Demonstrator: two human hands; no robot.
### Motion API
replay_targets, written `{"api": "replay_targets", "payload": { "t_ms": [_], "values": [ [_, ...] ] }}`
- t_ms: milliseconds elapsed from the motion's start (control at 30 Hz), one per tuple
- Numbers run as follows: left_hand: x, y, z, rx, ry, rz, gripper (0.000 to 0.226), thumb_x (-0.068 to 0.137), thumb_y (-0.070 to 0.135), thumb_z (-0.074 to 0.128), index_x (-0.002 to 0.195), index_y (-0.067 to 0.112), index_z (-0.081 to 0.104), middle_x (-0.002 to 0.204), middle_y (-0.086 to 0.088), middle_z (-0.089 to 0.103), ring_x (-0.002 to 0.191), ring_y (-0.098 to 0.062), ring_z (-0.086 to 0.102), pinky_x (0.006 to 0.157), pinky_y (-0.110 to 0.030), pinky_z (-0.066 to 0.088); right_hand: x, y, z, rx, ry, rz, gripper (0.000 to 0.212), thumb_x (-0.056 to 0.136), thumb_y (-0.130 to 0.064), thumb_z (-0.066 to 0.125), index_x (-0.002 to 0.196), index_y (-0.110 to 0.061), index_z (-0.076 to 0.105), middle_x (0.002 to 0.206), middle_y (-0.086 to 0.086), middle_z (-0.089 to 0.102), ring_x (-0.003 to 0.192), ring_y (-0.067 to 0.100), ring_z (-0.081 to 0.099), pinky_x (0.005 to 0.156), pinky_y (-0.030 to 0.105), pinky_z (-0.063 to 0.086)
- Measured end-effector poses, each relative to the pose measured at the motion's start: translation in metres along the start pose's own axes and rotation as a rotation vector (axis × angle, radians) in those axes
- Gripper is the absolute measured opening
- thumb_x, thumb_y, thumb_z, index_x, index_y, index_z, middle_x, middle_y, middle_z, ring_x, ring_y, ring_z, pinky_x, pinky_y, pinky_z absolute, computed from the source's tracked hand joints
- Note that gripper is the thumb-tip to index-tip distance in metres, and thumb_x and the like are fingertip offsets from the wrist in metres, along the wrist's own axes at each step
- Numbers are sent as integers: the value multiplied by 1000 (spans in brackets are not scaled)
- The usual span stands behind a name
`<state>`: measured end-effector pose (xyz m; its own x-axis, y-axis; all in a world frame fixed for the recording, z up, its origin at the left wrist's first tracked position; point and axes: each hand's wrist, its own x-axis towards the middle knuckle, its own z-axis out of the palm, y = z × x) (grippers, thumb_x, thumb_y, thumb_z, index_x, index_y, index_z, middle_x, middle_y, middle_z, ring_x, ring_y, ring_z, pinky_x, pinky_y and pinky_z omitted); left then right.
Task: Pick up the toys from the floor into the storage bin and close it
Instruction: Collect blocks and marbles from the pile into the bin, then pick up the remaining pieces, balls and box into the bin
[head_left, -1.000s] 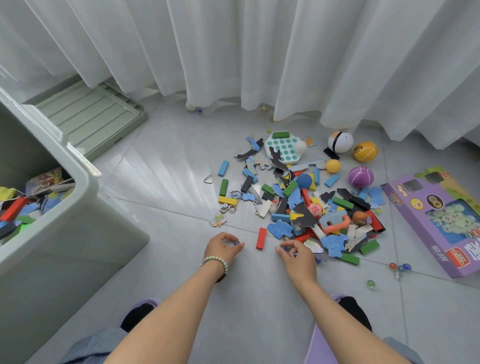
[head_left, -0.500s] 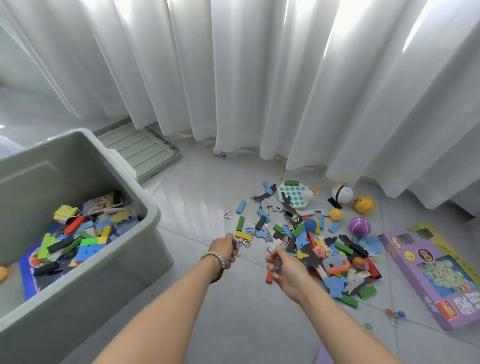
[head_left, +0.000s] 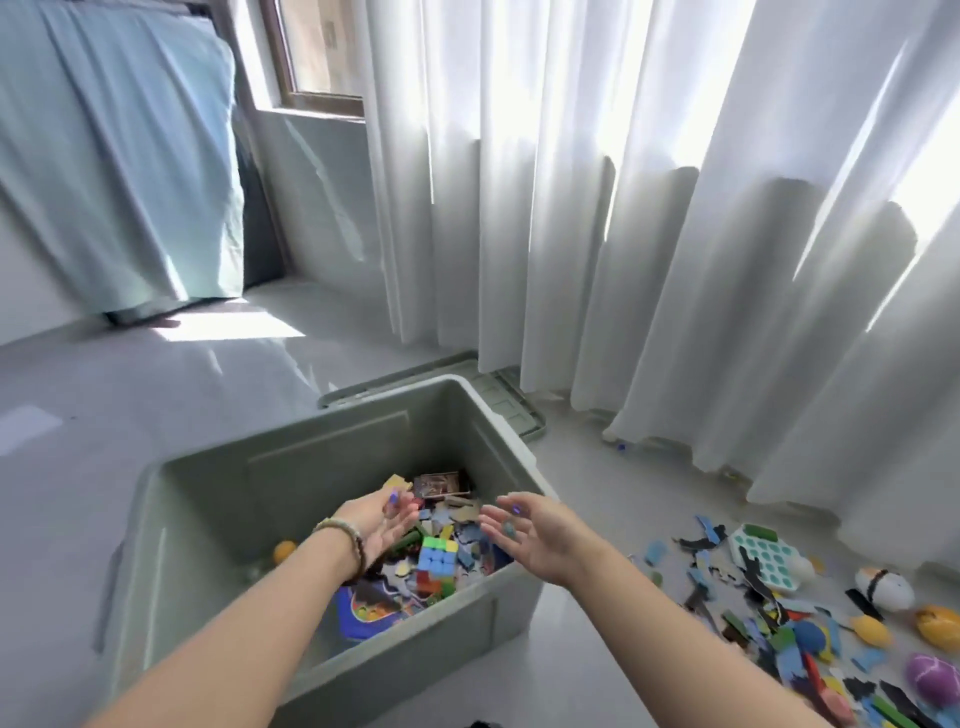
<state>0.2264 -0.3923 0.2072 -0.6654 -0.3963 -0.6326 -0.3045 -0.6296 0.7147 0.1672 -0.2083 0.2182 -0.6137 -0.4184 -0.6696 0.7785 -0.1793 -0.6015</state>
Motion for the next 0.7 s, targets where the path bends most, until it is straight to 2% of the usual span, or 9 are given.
{"api": "replay_targets", "payload": {
  "t_ms": [100, 167, 233, 267, 367, 433, 533, 633, 700],
  "values": [
    [15, -6, -39, -94, 51, -42, 26, 98, 2, 40, 121, -6, 49, 85, -13, 56, 100, -29, 58, 101, -33, 44, 30, 19, 27, 40, 34, 27, 35, 100, -15, 41, 130, 2, 42, 113, 20, 56, 96, 28, 58, 73, 29, 54],
    [30, -13, -51, -119, 74, -60, 15, 97, 0, 40, 104, -7, 52, 89, -15, 53, 98, -29, 54, 110, -39, 34, 48, 27, 35, 54, 59, 14, 46, 100, -18, 40, 141, 2, 32, 142, 20, 41, 126, 31, 46, 102, 36, 43],
    [42, -12, -52, -123, 91, -68, 21, 97, -1, 38, 79, -4, 48, 80, -15, 47, 72, -22, 48, 99, -36, 43, 63, 31, 36, 67, 65, -29, 48, 101, -18, 37, 144, 1, 27, 150, 18, 31, 138, 31, 34, 114, 38, 31],
    [48, -12, -52, -81, 83, -55, 21, 98, 0, 38, 80, -4, 49, 83, -15, 48, 72, -20, 47, 90, -32, 46, 68, 33, 35, 54, 72, -45, 48, 101, -17, 37, 144, 0, 28, 150, 17, 32, 138, 30, 34, 114, 38, 30],
    [50, -6, -43, 48, 74, -21, 28, 99, 7, 36, 120, -7, 50, 126, -17, 52, 112, -24, 52, 104, -32, 36, 71, 32, 30, -38, 65, -73, 46, 100, -18, 41, 142, -2, 34, 148, 14, 37, 136, 28, 37, 112, 38, 33],
    [43, -2, -37, 149, 51, 10, 23, 100, 9, 37, 115, 3, 53, 144, -14, 41, 110, -21, 53, 109, -33, 32, 69, 28, 21, -82, 66, -90, 44, 99, -18, 43, 140, -4, 38, 147, 13, 38, 134, 28, 39, 109, 39, 35],
    [34, 2, -24, 314, 21, 39, 27, 98, 13, 42, 123, 7, 50, 136, -11, 49, 119, -23, 50, 104, -36, 36, 54, 13, 6, -140, 70, -128, 42, 98, -18, 46, 138, -6, 43, 145, 12, 40, 133, 28, 40, 107, 39, 37],
    [14, 0, 0, 472, -60, 94, 31, 98, 7, 40, 128, 3, 48, 99, -5, 55, 89, -16, 53, 81, -29, 45, 27, -8, -16, -216, 85, -163, 42, 97, -21, 46, 137, -8, 43, 144, 10, 41, 125, 26, 46, 100, 38, 41],
    [-4, -1, 23, 567, -74, 155, 33, 96, 11, 44, 129, 7, 51, 100, -5, 54, 91, -16, 51, 79, -30, 44, 1, -24, -35, -262, 108, -192, 42, 97, -22, 48, 136, -7, 45, 144, 9, 42, 118, 25, 49, 93, 36, 45]
  ]
}}
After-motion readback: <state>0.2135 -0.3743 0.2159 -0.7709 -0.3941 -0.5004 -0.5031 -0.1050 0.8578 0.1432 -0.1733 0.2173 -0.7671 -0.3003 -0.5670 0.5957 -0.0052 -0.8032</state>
